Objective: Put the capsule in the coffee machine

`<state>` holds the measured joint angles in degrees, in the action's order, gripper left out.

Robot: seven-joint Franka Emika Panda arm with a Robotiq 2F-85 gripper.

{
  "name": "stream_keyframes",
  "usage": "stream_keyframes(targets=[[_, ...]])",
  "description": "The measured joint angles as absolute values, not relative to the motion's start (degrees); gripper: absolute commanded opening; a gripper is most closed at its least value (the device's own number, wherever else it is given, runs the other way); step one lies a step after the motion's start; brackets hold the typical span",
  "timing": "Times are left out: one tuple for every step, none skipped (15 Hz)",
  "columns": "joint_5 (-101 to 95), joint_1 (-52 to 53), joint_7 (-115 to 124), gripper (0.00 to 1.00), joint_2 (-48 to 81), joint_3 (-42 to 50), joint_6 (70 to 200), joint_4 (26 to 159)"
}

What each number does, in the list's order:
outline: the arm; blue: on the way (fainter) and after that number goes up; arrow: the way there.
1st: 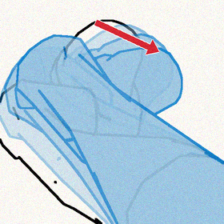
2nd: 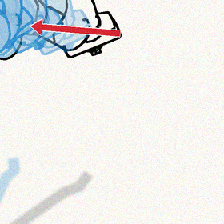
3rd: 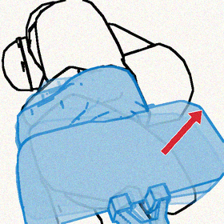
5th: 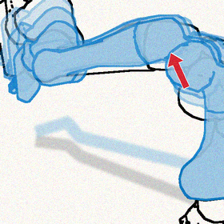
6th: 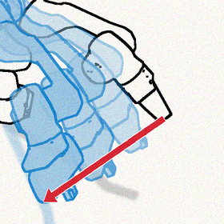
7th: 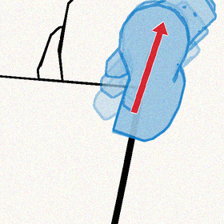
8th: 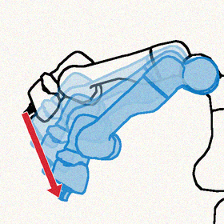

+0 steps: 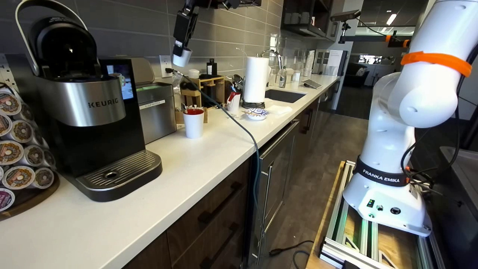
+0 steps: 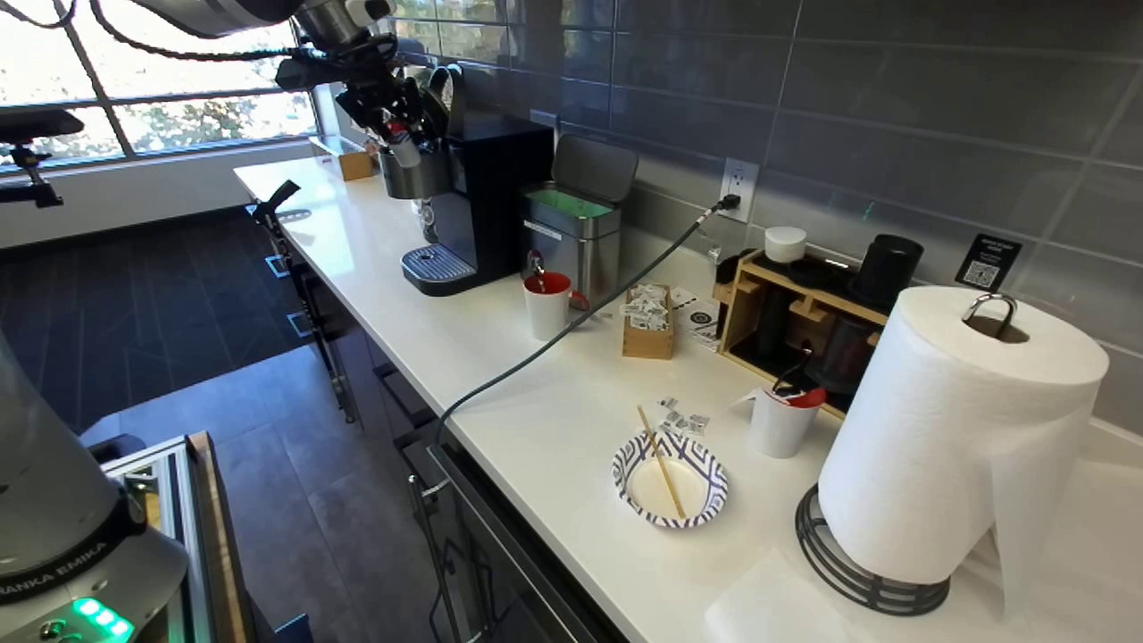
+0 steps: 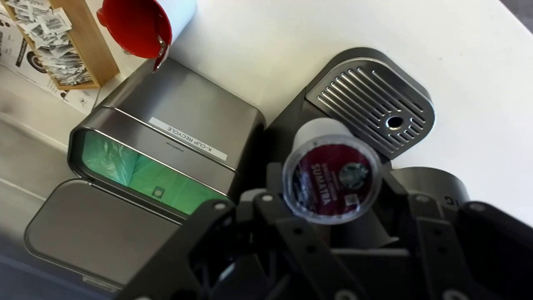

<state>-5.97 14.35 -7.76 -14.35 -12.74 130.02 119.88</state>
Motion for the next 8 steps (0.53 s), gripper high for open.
stream_keyframes(targets=[[-6.0,14.3,-7.8,0.29,-14.3,-12.8,130.0,119.9],[-6.1,14.3,-7.8,0.29,-14.3,-12.9,130.0,119.7],[-6.6,14.3,-7.8,0.29,-14.1,-13.2,130.0,119.2],[-7.4,14.3,-7.8,0.29,-13.8,-13.8,130.0,118.1],[-8.3,14.4,-7.8,0.29,-13.4,-14.6,129.9,116.6],[-9.1,14.6,-7.8,0.29,-12.9,-15.6,129.8,114.9],[-9.7,14.8,-7.8,0.29,-12.2,-16.6,129.4,113.0],[-10.0,15.3,-8.2,0.29,-11.3,-17.6,128.8,111.0]])
